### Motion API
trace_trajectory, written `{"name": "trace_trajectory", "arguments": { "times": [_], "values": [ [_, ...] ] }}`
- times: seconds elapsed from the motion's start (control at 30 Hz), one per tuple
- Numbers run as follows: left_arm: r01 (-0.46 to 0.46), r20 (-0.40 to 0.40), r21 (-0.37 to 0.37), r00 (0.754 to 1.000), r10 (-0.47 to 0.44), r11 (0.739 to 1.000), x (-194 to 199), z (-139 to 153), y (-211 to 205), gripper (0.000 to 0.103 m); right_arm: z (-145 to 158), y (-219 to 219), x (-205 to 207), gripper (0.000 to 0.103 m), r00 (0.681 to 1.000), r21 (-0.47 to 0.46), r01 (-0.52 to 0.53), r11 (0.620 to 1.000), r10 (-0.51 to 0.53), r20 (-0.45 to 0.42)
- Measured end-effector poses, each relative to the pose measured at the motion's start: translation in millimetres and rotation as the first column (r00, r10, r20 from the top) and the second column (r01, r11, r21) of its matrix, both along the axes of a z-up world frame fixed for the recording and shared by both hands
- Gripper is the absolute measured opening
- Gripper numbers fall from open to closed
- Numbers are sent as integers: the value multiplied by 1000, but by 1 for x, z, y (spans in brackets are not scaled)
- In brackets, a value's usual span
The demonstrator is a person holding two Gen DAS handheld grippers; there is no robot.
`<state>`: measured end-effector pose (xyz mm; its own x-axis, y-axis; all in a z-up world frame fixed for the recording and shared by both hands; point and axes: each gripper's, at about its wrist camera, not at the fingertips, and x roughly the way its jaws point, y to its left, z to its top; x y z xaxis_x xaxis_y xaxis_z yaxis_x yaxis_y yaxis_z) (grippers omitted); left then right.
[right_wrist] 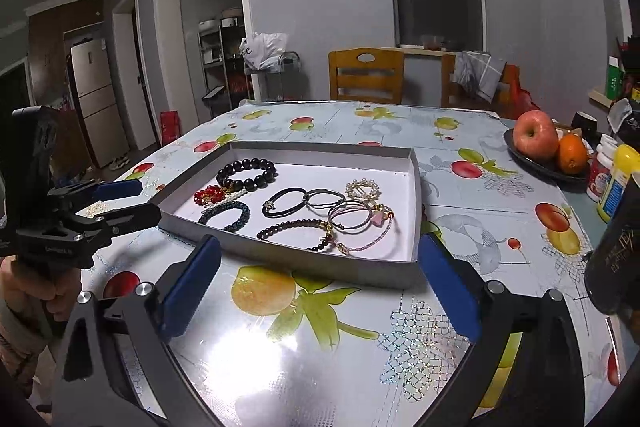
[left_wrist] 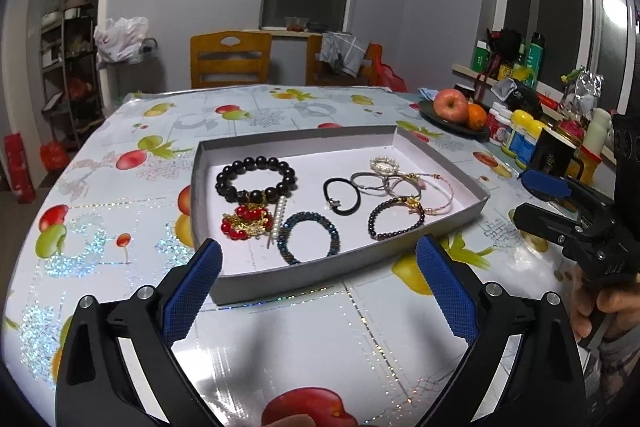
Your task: Organize jewelry
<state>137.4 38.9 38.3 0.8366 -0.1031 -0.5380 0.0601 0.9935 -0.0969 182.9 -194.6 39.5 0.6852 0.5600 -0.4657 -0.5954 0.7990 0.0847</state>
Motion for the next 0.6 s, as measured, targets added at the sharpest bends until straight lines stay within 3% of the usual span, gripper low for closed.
{"name": "trace_trajectory", "arguments": {
  "times": [0.6],
  "values": [
    [-30, 27, 35, 999, 29, 999, -4, 3, -4, 98, -2, 2, 2, 97, 1000, -39, 17, 999, -17, -15]
  ]
}}
